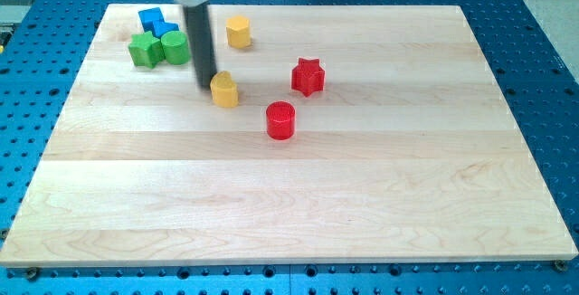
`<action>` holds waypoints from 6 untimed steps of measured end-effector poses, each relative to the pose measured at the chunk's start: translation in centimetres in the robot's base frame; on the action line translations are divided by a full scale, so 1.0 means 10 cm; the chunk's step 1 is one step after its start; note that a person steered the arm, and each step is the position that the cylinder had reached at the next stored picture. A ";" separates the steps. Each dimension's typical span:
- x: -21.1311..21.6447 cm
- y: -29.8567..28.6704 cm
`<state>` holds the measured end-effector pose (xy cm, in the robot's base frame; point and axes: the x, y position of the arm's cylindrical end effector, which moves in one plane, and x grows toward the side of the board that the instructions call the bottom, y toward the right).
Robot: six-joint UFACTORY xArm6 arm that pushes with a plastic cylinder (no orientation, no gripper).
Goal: Move the green star to the bottom left of the green circle
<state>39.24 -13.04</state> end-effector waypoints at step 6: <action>-1.32 -0.95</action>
